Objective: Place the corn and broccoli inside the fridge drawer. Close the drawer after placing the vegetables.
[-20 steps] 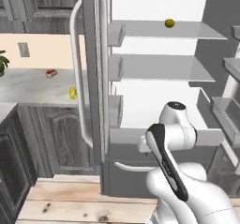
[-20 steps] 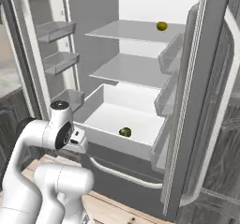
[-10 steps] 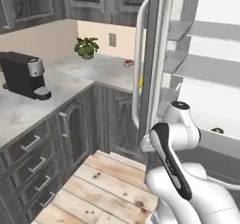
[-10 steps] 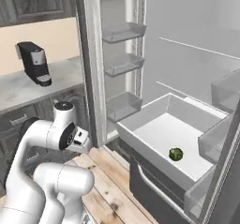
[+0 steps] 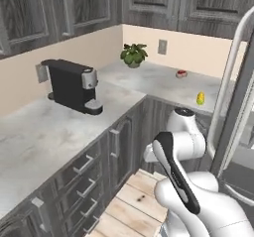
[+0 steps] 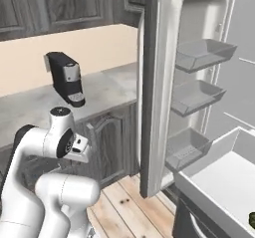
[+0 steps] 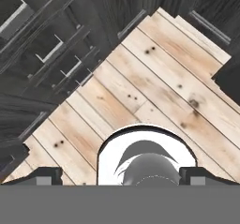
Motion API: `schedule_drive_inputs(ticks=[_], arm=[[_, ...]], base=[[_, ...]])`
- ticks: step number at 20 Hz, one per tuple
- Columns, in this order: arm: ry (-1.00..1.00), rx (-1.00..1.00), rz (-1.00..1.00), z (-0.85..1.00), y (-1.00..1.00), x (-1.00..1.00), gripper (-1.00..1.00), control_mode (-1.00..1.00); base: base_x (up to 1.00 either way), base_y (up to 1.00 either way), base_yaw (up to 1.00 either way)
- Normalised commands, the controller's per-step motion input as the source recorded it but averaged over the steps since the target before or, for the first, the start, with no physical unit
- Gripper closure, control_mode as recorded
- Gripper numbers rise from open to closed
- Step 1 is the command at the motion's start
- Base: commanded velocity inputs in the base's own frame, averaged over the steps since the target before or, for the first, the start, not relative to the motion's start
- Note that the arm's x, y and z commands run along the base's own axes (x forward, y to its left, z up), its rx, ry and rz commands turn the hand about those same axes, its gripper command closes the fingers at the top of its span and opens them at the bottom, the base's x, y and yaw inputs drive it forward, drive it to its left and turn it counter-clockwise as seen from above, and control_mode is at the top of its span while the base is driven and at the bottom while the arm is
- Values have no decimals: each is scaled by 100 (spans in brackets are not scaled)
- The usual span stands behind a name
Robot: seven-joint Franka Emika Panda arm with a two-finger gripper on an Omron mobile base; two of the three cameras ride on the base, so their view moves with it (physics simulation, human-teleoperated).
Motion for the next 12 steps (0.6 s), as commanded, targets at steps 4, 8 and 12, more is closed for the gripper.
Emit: schedule_drive_inputs(ticks=[4, 8, 12], arm=[[0, 0, 0, 0, 0, 0, -100, 100], [0, 0, 0, 0, 0, 0, -100, 100], [0, 0, 0, 0, 0, 0, -100, 100]], base=[[100, 2, -35], [94, 1, -48], [31, 2, -67]])
